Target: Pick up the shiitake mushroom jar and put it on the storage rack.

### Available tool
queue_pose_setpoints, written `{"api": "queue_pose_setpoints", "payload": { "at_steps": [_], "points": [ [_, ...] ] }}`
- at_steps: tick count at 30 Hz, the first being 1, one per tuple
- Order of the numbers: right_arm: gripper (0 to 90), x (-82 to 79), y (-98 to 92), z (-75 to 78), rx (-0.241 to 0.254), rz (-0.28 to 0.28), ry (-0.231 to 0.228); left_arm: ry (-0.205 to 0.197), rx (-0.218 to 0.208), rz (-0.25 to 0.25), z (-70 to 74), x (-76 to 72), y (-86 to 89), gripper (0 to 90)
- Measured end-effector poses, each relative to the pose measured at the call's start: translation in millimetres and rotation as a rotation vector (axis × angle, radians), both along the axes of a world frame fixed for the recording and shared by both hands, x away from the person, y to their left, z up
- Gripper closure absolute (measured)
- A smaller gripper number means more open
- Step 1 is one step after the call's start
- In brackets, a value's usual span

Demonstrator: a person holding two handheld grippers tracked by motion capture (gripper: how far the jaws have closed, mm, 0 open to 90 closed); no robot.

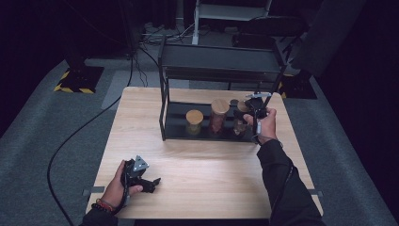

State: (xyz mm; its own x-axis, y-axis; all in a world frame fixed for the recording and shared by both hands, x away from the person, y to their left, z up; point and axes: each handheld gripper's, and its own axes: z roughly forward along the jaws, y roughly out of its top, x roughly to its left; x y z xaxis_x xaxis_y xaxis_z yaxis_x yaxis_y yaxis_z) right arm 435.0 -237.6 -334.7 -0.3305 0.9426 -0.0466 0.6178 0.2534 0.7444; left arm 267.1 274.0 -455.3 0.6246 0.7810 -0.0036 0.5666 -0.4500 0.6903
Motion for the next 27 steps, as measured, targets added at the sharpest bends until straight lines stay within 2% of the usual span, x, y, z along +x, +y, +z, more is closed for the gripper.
{"api": "queue_pose_setpoints", "payload": {
  "at_steps": [9, 15, 19, 27],
  "points": [
    [24.8, 3.0, 3.5, -1.4, -0.004, -0.004, 0.01, 0.0, 0.0, 0.0, -0.1, -0.1, 0.0, 0.2],
    [24.5, 4.3, -0.1, -2.7, 0.02, -0.023, 0.015, 0.0, -0.001, 0.0, 0.0, 0.0, 0.0, 0.3],
    [23.3, 2.6, 4.6, -2.9, -0.006, -0.024, 0.003, 0.0, 0.0, 0.0, 0.0, 0.0, 0.0, 0.3],
    [18.1, 3.3, 4.1, -4.9, 0.0, -0.036, 0.002, 0.0, 0.0, 0.0, 0.0, 0.0, 0.0, 0.2]
  ]
}}
